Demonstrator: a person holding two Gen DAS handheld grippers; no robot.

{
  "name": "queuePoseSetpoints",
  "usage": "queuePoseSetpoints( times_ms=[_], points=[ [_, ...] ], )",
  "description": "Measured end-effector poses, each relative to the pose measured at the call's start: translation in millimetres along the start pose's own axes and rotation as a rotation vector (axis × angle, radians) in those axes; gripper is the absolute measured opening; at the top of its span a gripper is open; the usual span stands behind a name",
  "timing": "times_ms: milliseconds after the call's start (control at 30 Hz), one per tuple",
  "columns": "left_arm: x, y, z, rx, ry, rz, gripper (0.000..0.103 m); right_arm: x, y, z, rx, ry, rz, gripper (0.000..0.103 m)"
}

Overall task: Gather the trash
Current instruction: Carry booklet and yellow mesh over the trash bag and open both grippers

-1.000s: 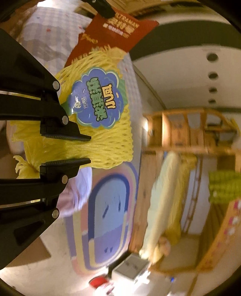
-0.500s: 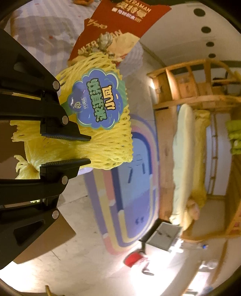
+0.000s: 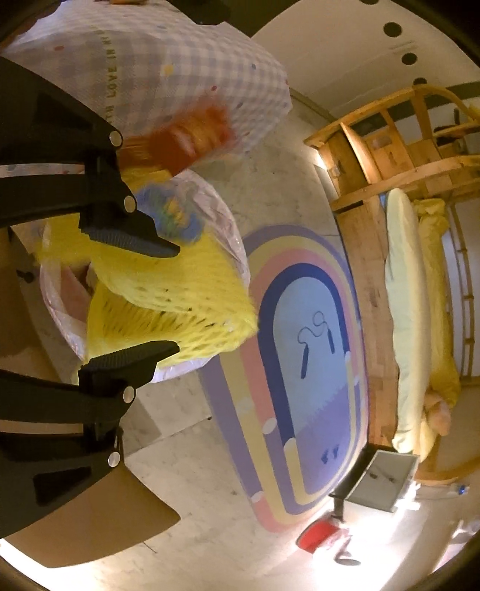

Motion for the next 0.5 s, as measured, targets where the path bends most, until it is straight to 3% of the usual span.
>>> queuePoseSetpoints(
  times_ms=[233,500],
  points=[
    [-25,11,4,-0.017,-0.03,0.017,0.063,-19,3,0,0.014,-0.031,0.048,0.049],
    [-93,51,-1,-0.034,-0.087,0.078,0.067,-92,38,5,-0.051,-0.158,0.086,0.051]
  ],
)
Point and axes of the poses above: each gripper's, at about its wrist camera, not at the fingertips, and x roughly the way its jaws point, y to its left, z to its top, the point moved 10 cm from there along x, roughly the way its jaws point, and after that the axes turned 15 degrees about -x, right-handed, at the moved point
